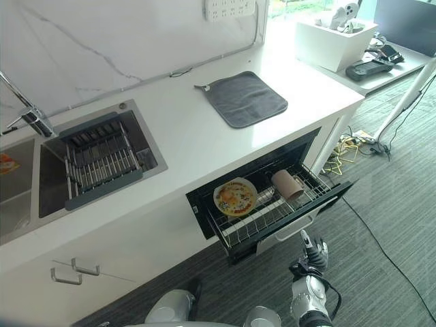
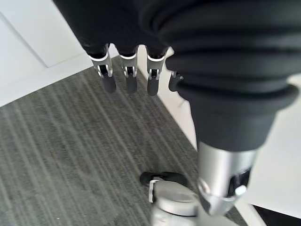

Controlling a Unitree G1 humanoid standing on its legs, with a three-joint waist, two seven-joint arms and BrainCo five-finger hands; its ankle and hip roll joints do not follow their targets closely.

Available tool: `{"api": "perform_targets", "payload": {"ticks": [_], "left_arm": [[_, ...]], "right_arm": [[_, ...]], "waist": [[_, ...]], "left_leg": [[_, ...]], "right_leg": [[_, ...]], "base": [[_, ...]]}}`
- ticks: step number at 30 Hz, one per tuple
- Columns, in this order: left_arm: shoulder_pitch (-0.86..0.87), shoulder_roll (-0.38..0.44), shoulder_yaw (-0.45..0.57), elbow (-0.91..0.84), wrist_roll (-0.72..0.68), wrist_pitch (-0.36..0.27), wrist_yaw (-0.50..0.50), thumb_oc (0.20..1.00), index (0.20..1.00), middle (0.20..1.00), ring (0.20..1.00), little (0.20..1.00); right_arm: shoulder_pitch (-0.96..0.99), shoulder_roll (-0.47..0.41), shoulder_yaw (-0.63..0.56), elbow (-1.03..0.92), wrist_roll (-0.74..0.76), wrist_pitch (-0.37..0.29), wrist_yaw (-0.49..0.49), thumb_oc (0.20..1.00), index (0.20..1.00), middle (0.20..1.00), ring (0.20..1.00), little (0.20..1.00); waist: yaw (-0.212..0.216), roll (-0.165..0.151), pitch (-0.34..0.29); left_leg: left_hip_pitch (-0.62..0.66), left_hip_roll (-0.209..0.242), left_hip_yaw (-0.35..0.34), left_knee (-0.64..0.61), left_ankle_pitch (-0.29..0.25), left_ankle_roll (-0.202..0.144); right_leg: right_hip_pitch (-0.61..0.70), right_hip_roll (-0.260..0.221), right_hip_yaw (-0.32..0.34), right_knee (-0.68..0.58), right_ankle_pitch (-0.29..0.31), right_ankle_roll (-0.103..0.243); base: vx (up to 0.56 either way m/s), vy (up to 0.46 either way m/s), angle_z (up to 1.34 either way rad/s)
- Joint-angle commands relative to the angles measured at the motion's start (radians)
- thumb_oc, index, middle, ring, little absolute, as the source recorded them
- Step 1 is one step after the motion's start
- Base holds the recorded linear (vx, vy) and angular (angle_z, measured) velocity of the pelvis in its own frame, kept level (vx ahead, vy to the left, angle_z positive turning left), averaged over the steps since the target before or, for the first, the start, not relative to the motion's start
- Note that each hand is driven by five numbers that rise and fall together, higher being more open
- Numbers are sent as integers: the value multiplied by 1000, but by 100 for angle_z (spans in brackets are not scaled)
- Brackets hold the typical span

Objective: Place the dishes in the dishwasher.

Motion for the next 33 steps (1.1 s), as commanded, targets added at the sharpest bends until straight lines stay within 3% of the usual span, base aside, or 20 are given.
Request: {"api": "perform_targets", "payload": {"ticks": [1, 4, 6, 10, 11, 13, 19, 25, 33], "left_arm": [[-6, 13, 12, -12, -25, -20, 22, 1000, 1000, 1000, 1000, 1000], [-16, 17, 0, -26, -25, -20, 28, 1000, 1000, 1000, 1000, 1000], [-29, 29, -23, -35, -31, -42, 21, 1000, 1000, 1000, 1000, 1000], [-50, 44, -48, -71, -57, -58, 12, 1000, 1000, 1000, 1000, 1000], [-52, 46, -54, -78, -60, -63, 11, 1000, 1000, 1000, 1000, 1000], [-55, 54, -64, -100, -51, -65, 8, 1000, 1000, 1000, 1000, 1000], [-82, 84, -80, -134, -51, -69, -5, 1000, 1000, 1000, 1000, 1000], [-112, 123, -68, -147, -30, -40, -5, 1000, 1000, 1000, 1000, 1000], [-153, 178, -51, -138, -8, -56, -29, 1000, 1000, 1000, 1000, 1000]], "right_arm": [[-23, -24, -11, -81, 74, -31, 49, 1000, 1000, 1000, 1000, 1000], [-43, -17, -23, -68, 167, 3, 145, 1000, 1000, 1000, 1000, 1000], [-96, -21, -37, -9, 216, 64, 271, 1000, 1000, 1000, 1000, 1000], [-179, -69, -56, 15, 194, 123, 363, 1000, 1000, 1000, 1000, 1000], [-196, -77, -52, 11, 182, 135, 367, 1000, 1000, 1000, 1000, 1000], [-229, -92, -45, 0, 166, 161, 380, 1000, 1000, 1000, 1000, 1000], [-347, -136, -37, -2, 146, 201, 390, 1000, 1000, 1000, 1000, 1000], [-449, -191, -30, 10, 109, 206, 411, 1000, 1000, 1000, 1000, 1000], [-621, -280, 3, 34, 73, 186, 423, 1000, 1000, 1000, 1000, 1000]], "waist": [[35, 18, -1], [47, 19, 17], [68, 35, 35], [89, 56, 63], [93, 53, 71], [104, 57, 82], [135, 56, 102], [176, 46, 126], [234, 53, 153]], "left_leg": [[50, 18, -25, -29, -28, 26], [29, 0, -22, 7, -41, 30], [-4, -24, -14, 56, -52, 36], [-55, -58, 3, 122, -73, 44], [-55, -70, 4, 148, -105, 42], [-76, -83, 8, 180, -119, 50], [-129, -113, -5, 224, -131, 73], [-181, -135, -29, 263, -144, 104], [-248, -162, -63, 222, -110, 135]], "right_leg": [[-54, 5, 16, 85, 52, -27], [-72, -7, 11, 127, 38, -28], [-99, -27, 3, 194, 23, -31], [-136, -73, -4, 263, 12, -30], [-135, -84, 9, 291, -17, -23], [-144, -98, 11, 317, -26, -24], [-167, -108, 14, 338, -27, -19], [-197, -107, 18, 345, -4, -1], [-250, -108, 9, 259, 55, 26]], "base": [[-3, 43, 8], [-21, 16, 12], [-62, 47, 14], [-67, 88, 12], [17, 80, 7], [26, 70, 6], [23, 61, 9], [62, 35, 14], [19, 23, 11]]}}
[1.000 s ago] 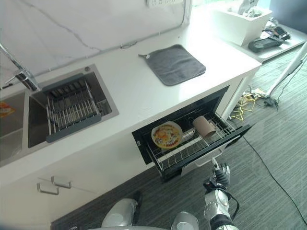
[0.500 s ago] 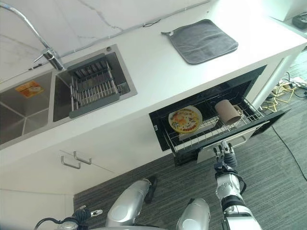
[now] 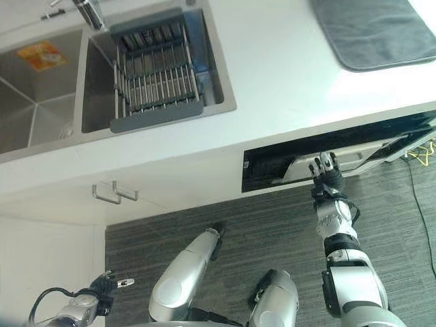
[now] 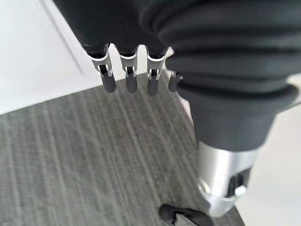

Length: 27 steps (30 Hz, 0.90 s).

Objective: Place the dishes in the dishwasher.

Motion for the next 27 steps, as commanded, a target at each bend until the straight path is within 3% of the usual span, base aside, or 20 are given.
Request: {"api": "perform_targets", "payload": {"ticks": [1, 6, 9, 16, 21, 24, 27], "left_arm": [[5, 42, 8, -4, 26, -16, 3, 1000, 1000, 1000, 1000, 1000], [-30, 92, 19, -19, 37, -27, -26, 1000, 1000, 1000, 1000, 1000], [-44, 112, 28, -30, 34, -17, -35, 1000, 1000, 1000, 1000, 1000], [-37, 93, 41, -3, 58, -57, -61, 1000, 1000, 1000, 1000, 1000], [-13, 31, 78, 35, 12, -62, -67, 1000, 1000, 1000, 1000, 1000], [51, -34, 132, 61, -62, -49, -103, 1000, 1000, 1000, 1000, 1000], [104, -92, 195, 67, -101, -10, -190, 1000, 1000, 1000, 1000, 1000]], "right_arm": [[-125, -4, 48, -53, -75, -53, 110, 1000, 1000, 1000, 1000, 1000], [-270, -54, 75, -4, -39, -100, 97, 1000, 1000, 1000, 1000, 1000], [-323, -67, 78, 20, -16, -77, 72, 1000, 1000, 1000, 1000, 1000], [-224, 43, 68, 89, -52, -36, -18, 1000, 1000, 1000, 1000, 1000], [31, 174, 80, 109, 1, -74, -24, 1000, 1000, 1000, 1000, 1000], [273, 219, 66, 135, -35, -112, 2, 1000, 1000, 1000, 1000, 1000], [443, 232, 22, 176, -113, -95, 29, 1000, 1000, 1000, 1000, 1000]], "waist": [[38, 12, -65], [74, 6, -55], [91, -15, -60], [102, -59, -97], [59, -84, -159], [0, -92, -229], [-65, -94, -304]], "left_leg": [[92, -17, 7, -134, -29, 98], [60, -16, -19, -212, 24, 91], [53, -5, -20, -247, 42, 81], [89, 33, -16, -295, 49, 69], [171, 93, 1, -421, 105, 46], [270, 136, 40, -520, 128, 23], [351, 178, 97, -597, 151, -3]], "right_leg": [[1, 27, 47, -71, 172, -18], [5, 33, 40, -205, 228, 1], [30, 36, 27, -284, 251, 12], [108, 69, 7, -384, 262, 9], [200, 103, 4, -550, 323, 16], [270, 117, 19, -653, 355, 24], [308, 130, 34, -713, 380, 29]], "base": [[-7, 5, 7], [-52, -53, 10], [-56, -91, 12], [-26, -106, 2], [-115, -78, -9], [-59, -5, -30], [-27, 24, -60]]}}
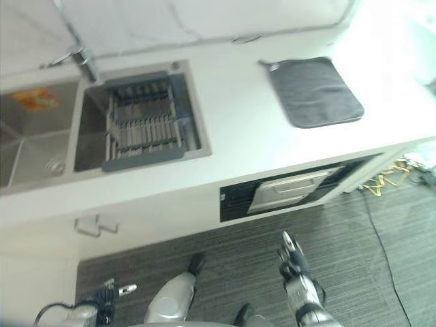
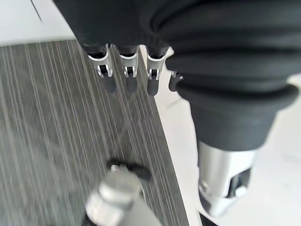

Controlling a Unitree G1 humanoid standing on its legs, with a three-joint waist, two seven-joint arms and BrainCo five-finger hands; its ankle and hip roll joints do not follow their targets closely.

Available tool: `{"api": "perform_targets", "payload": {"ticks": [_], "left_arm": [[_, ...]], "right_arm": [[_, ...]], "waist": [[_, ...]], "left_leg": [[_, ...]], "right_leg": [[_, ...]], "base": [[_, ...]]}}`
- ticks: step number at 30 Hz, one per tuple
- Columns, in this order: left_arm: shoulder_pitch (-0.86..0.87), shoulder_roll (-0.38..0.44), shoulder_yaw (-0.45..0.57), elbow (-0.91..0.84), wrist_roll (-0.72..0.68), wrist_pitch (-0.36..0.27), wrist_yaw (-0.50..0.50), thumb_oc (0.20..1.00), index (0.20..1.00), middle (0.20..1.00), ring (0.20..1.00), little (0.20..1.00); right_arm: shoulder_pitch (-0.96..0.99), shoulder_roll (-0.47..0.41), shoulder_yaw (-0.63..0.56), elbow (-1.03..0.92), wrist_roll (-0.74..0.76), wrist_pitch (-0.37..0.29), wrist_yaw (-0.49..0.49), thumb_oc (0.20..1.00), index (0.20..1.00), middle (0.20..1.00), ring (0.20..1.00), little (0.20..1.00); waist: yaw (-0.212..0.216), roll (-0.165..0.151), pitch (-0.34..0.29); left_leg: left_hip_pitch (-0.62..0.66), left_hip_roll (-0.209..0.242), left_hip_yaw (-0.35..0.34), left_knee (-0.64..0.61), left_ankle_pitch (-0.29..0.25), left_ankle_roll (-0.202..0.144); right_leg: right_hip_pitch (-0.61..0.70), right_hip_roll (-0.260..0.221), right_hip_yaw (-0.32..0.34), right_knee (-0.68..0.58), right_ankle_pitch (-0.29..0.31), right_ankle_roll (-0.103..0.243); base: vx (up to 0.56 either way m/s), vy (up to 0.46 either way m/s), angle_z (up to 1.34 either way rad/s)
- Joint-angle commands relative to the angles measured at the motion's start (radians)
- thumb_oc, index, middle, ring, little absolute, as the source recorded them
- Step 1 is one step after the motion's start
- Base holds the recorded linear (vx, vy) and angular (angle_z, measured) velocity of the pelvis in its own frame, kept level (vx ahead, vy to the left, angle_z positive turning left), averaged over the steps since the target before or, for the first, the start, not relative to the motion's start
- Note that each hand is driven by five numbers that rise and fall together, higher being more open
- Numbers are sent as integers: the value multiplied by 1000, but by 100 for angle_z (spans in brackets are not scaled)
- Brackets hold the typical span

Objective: Place the dishes in the dishwasher.

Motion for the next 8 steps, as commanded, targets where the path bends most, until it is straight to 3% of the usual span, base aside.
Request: {"api": "perform_targets", "payload": {"ticks": [1, 8], "left_arm": [[-9, 25, -27, 21, -48, 20, -93, 1000, 1000, 1000, 1000, 1000], [-39, -22, -41, 50, -46, 29, -120, 1000, 1000, 1000, 1000, 1000]], "right_arm": [[-55, -46, -54, 18, -73, 5, 54, 1000, 1000, 1000, 1000, 1000], [71, -26, -100, 117, -157, 131, 49, 1000, 1000, 1000, 1000, 1000]], "waist": [[-3, 11, -33], [-103, 12, -80]], "left_leg": [[16, 38, 87, -19, -59, 26], [111, 85, 190, -91, -62, -3]], "right_leg": [[-41, -63, 62, -30, 85, 30], [-18, -51, 87, -89, 109, 33]], "base": [[-72, 2, -69], [-75, 6, -33]]}}
